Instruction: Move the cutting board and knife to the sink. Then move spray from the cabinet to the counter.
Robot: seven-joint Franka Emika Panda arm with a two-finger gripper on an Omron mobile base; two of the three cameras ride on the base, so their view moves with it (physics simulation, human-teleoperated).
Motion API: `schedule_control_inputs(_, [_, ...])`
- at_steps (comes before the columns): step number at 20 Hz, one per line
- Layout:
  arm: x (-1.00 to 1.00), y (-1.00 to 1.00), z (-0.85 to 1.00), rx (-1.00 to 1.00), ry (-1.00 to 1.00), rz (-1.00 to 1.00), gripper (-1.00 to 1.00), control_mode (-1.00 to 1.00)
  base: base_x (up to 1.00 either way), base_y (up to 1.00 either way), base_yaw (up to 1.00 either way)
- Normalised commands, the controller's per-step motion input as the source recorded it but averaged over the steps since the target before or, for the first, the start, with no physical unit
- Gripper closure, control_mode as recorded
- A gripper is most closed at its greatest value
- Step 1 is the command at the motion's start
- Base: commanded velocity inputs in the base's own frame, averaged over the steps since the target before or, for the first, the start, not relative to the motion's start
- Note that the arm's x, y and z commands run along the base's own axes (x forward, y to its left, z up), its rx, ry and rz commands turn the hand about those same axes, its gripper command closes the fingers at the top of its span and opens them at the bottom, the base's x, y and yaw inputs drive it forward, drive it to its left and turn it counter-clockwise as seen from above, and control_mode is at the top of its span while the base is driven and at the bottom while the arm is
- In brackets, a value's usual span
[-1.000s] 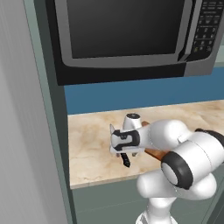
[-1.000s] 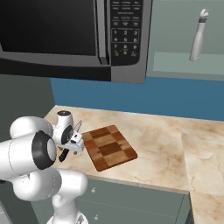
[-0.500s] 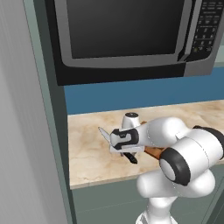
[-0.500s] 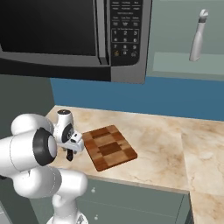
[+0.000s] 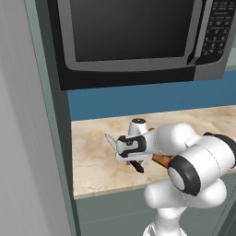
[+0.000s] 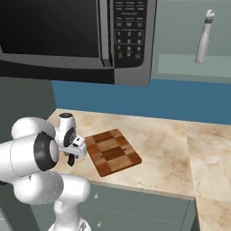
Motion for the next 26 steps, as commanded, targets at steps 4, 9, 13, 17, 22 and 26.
schedule_control_inputs(4, [-0.31, 0.00, 0.01, 0.00, 0.00, 0.00, 1.00, -1.00, 0.00, 0.00, 0.00])
schedule_control_inputs(9, [-0.47, -0.06, 0.26, 0.00, -0.01, 0.00, 1.00, -1.00, 0.00, 0.00, 0.00])
schedule_control_inputs(13, [-0.46, -0.09, 0.49, 0.00, -0.07, 0.00, 1.00, -1.00, 0.00, 0.00, 0.00])
schedule_control_inputs(17, [-0.54, -0.20, 0.57, 0.00, -0.11, 0.00, 1.00, -1.00, 0.00, 0.00, 0.00])
schedule_control_inputs(22, [-0.66, -0.30, 0.58, 0.00, -0.11, 0.00, 1.00, -1.00, 0.00, 0.00, 0.00])
schedule_control_inputs(26, [-0.68, -0.42, 0.63, 0.00, -0.16, 0.00, 1.00, -1.00, 0.00, 0.00, 0.00])
